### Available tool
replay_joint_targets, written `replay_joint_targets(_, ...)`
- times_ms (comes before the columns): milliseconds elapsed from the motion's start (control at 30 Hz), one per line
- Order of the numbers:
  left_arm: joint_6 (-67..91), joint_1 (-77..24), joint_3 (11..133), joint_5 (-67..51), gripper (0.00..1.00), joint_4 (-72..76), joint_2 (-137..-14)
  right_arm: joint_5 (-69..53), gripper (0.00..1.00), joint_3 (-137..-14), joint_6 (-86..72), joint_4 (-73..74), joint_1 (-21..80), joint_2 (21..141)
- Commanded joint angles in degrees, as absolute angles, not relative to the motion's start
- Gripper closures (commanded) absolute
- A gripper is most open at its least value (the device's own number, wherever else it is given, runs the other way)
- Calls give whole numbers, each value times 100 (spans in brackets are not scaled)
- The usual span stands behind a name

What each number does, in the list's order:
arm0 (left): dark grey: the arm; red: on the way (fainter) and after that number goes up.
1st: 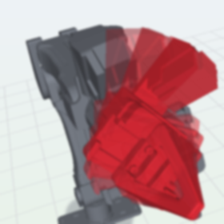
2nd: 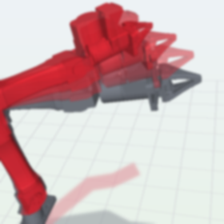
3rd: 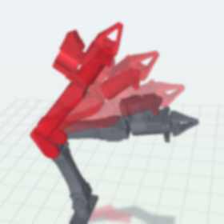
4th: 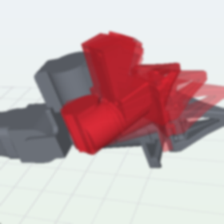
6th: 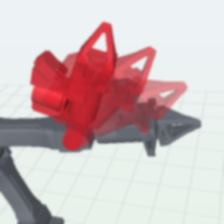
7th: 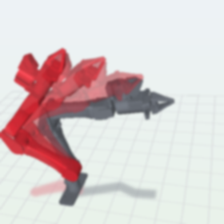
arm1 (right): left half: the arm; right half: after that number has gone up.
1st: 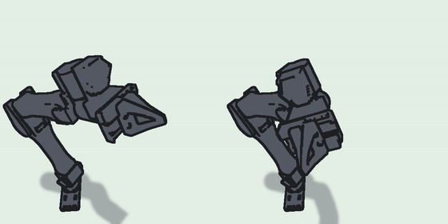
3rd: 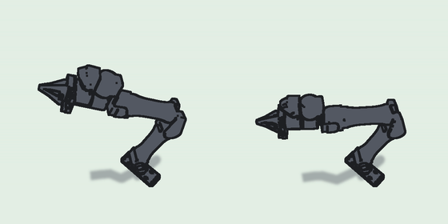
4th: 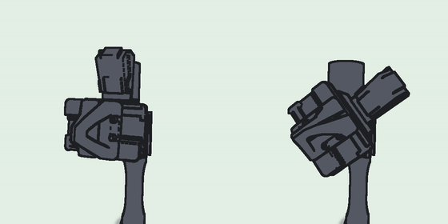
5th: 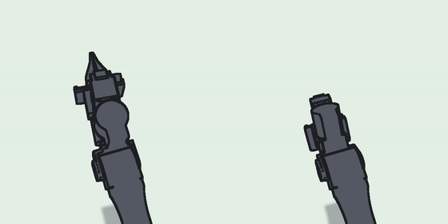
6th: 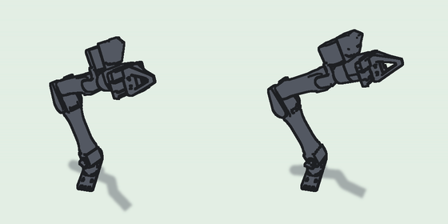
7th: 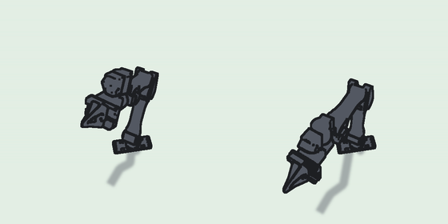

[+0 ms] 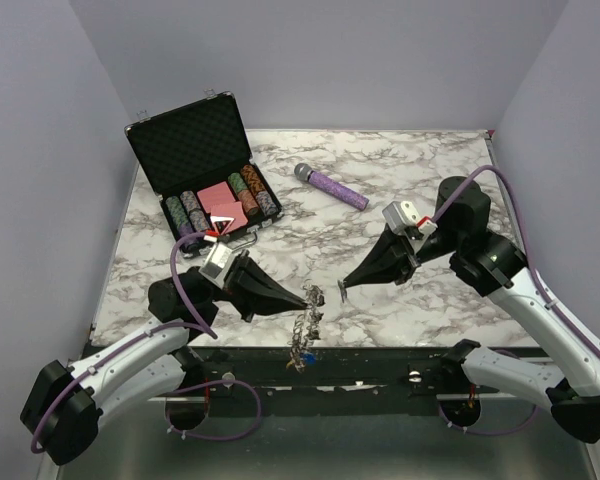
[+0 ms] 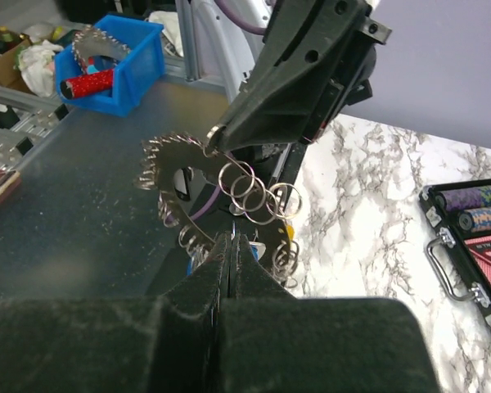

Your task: Put the keys on the keyring

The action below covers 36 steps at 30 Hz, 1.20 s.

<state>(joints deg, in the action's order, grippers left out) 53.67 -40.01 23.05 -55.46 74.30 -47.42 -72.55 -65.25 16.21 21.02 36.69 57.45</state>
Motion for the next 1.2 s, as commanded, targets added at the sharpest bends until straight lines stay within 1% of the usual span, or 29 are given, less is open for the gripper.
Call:
replay_joint_targets(0, 5275, -3911, 2628, -5950, 100, 8808, -4887, -7620, 100, -6214, 757, 1205, 3735, 5564)
replay_joint_targets(167, 4423, -3902, 2891, -6240, 100, 7570, -4843, -7489, 100, -6038, 703, 1177, 3753, 5511)
replay_joint_targets(367, 2929, -3902, 3278, -6355, 100, 5207, -4518, -7251, 100, -5977, 835, 1301, 3779, 5563)
replay_joint_targets(500, 2426, -3911, 3401, -6284, 100, 4405, -4412, -7251, 100, -5985, 782, 1222, 3771, 5607)
replay_joint_targets(700, 2417, -3902, 3437, -6082, 100, 4280, -4482, -7242, 100, -5968, 756, 1116, 3779, 5651)
replay_joint_targets(1167, 2751, -4017, 3375, -5827, 100, 4606, -4667, -6935, 100, -5985, 967, 1178, 3894, 5766)
